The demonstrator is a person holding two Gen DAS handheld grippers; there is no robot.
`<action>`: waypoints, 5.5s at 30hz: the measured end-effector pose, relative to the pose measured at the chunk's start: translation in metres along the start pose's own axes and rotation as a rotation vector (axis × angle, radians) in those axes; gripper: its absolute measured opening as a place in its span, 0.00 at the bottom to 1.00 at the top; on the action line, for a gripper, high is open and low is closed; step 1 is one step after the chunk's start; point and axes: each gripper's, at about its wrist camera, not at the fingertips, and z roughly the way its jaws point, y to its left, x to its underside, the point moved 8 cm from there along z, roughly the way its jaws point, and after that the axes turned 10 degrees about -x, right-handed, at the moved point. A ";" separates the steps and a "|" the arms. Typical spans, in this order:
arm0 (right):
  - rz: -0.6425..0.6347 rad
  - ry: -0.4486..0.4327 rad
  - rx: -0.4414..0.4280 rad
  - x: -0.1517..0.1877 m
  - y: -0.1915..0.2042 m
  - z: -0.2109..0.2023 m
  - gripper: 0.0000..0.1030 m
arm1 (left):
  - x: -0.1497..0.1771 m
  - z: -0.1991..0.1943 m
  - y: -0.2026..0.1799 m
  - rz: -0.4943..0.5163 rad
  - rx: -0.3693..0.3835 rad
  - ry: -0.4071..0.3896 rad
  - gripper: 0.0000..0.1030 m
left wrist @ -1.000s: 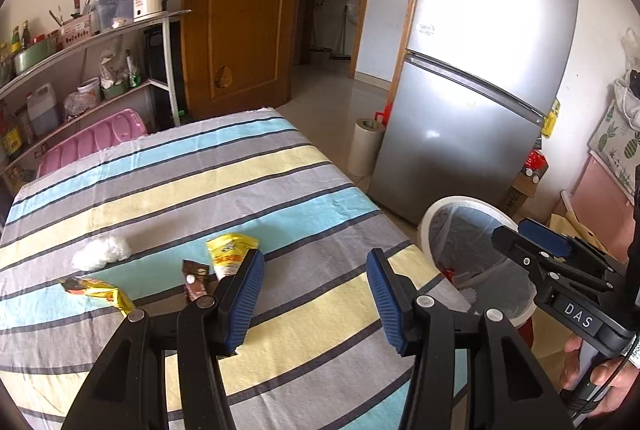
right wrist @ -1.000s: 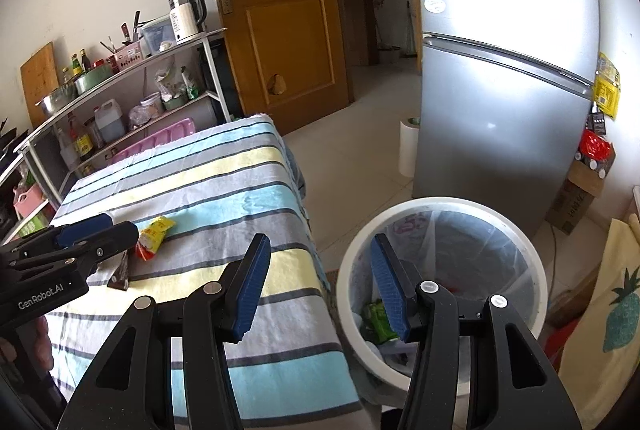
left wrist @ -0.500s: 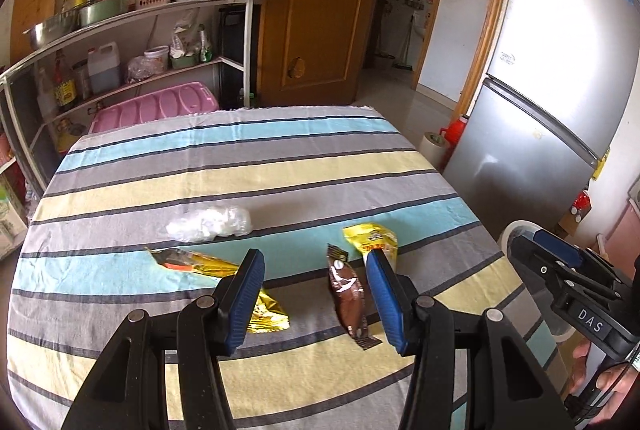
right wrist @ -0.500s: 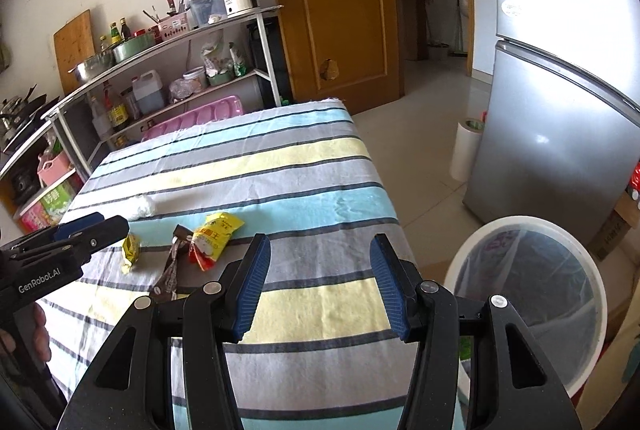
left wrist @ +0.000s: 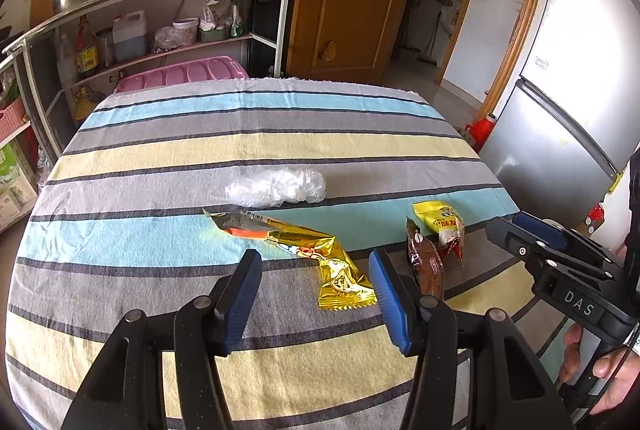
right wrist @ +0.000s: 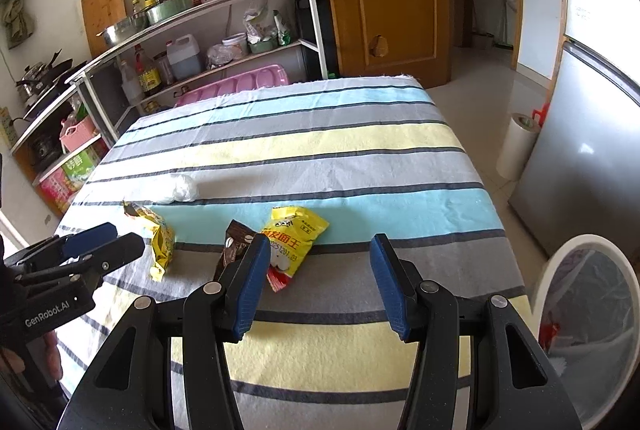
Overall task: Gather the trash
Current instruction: 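Move both tools back to the table toward the yellow and brown wrappers, then grasp the gold-orange wrapper with the left tool while the right tool grasps the yellow snack bag, then carry the gold wrapper and yellow bag over the wastebasket with both tools, then open both tools to drop the wrapper and bag into the wastebasket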
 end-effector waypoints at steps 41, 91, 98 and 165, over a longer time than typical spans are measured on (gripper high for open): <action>0.035 0.062 -0.061 -0.004 0.002 0.050 0.33 | -0.010 0.052 0.007 -0.053 -0.045 0.057 0.35; 0.128 -0.171 0.070 0.006 -0.062 -0.084 0.21 | -0.014 -0.027 -0.119 0.174 0.105 -0.068 0.17; 0.177 -0.214 0.137 0.018 -0.097 -0.122 0.21 | -0.012 -0.036 -0.172 0.249 0.167 -0.084 0.17; 0.404 -0.191 0.404 0.103 -0.236 -0.203 0.40 | 0.040 -0.033 -0.345 0.472 0.323 -0.018 0.42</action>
